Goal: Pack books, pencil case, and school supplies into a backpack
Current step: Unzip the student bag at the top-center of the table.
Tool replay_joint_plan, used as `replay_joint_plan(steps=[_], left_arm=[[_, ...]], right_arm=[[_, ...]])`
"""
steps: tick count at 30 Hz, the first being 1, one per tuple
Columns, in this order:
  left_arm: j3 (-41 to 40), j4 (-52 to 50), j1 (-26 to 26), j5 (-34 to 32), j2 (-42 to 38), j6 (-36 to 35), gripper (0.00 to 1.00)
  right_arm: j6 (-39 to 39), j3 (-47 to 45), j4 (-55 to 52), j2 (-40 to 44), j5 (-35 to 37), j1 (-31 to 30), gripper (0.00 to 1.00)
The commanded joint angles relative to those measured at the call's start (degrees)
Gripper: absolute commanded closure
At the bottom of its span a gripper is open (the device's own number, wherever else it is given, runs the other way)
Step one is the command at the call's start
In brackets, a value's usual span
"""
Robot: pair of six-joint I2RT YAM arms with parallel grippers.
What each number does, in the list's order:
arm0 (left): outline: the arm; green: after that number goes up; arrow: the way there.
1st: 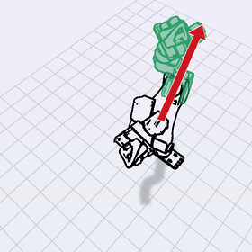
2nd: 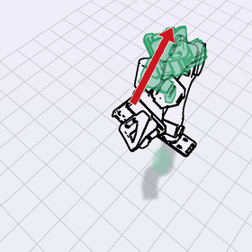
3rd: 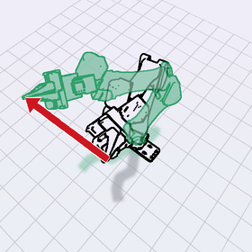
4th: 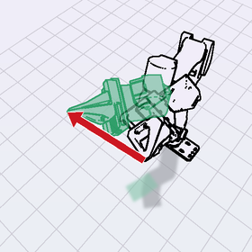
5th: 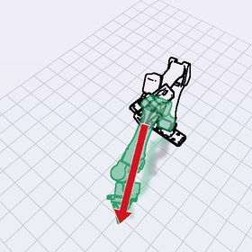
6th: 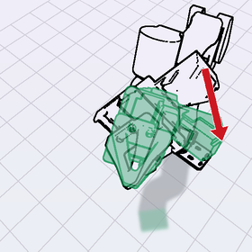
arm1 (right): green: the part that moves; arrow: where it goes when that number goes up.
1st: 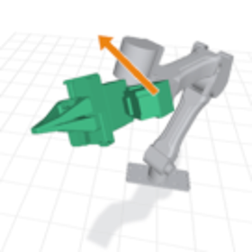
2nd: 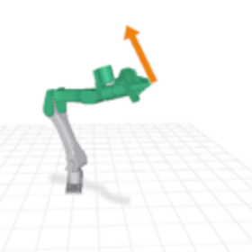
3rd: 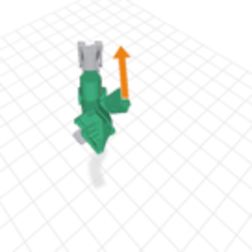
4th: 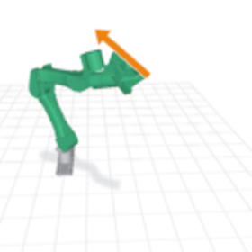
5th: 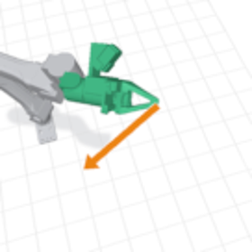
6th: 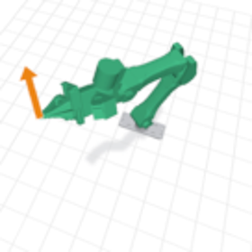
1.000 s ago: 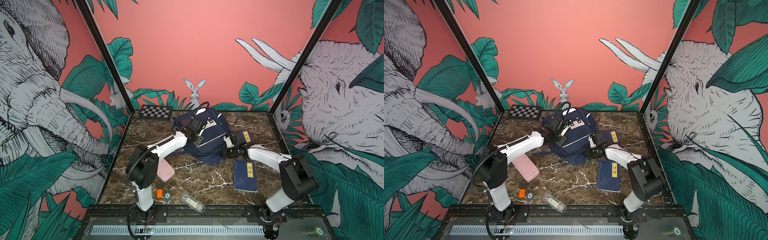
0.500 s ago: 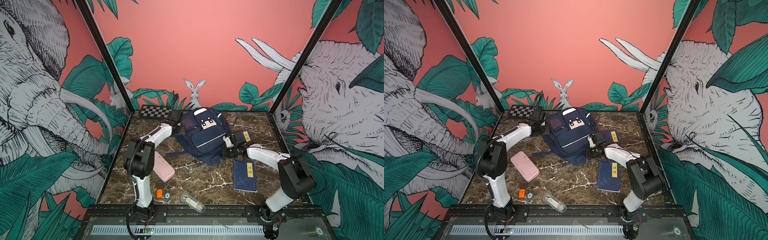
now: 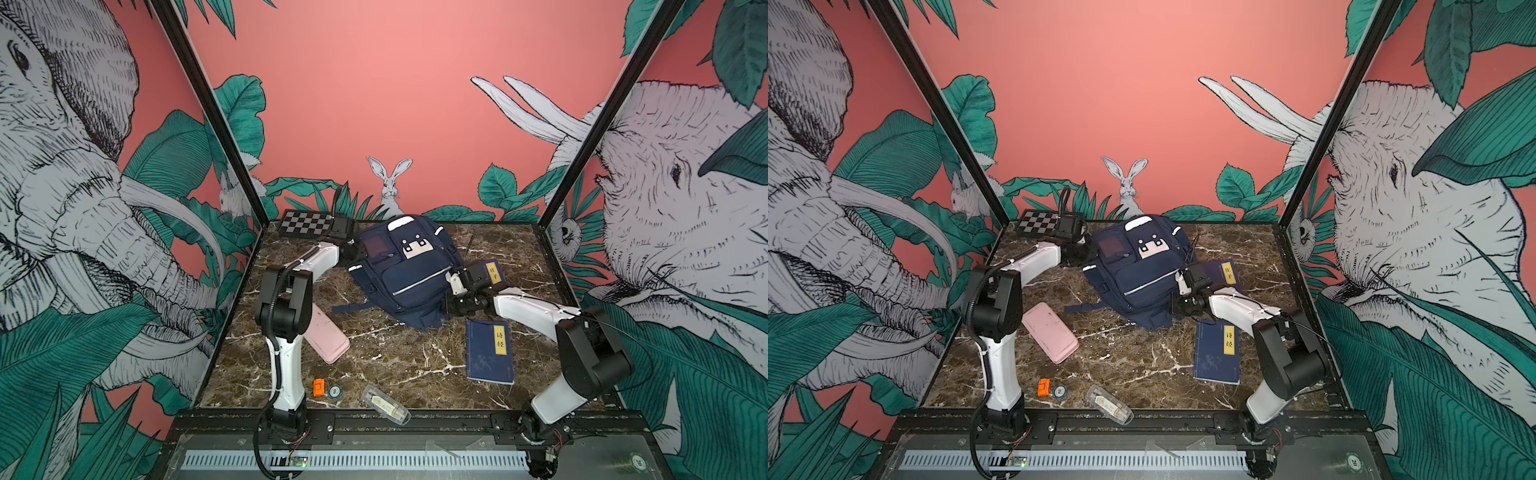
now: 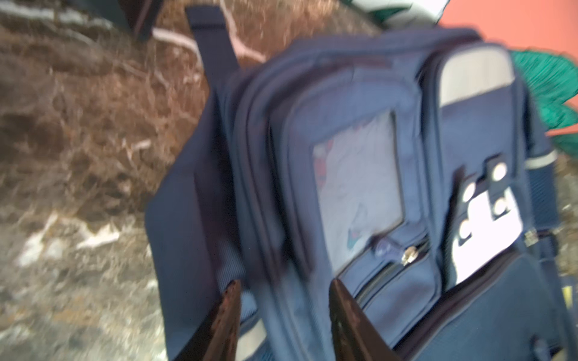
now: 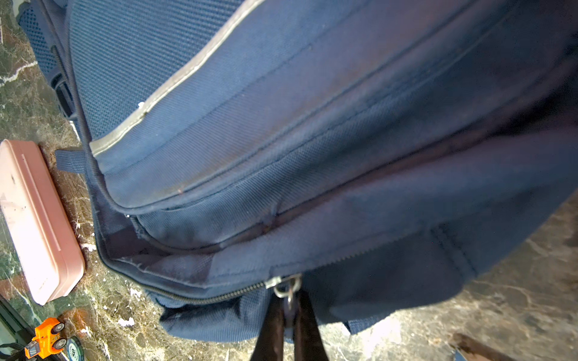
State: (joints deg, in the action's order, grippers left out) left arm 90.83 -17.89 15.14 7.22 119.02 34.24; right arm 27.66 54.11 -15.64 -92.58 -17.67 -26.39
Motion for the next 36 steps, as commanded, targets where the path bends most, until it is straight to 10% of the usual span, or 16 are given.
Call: replay_joint_plan(steps=[1,11,17,36], left_arm=[[1.77,1.19,-1.14,3.45,2.19,3.10,0.52],[-0.38,3.84,-1.40,6.35,4.76,6.01,0.58],[-6.55,9.74,-1.31,6.93,2.30,9.24,1.00],[-13.59,19.50,-1.34,2.47,-1.64,16.62,1.00]], right_arm=[[-0.26,0.37,1.49,-0.41,-1.08,-0.11,1.00],[-1.21,2.16,-0.21,-1.73,-1.18,-0.35,1.00],[-2.72,3.43,-4.10,-1.58,1.94,-4.35,1.00],[0.75,5.88,-10.31,2.32,5.33,-19.76,1.00]])
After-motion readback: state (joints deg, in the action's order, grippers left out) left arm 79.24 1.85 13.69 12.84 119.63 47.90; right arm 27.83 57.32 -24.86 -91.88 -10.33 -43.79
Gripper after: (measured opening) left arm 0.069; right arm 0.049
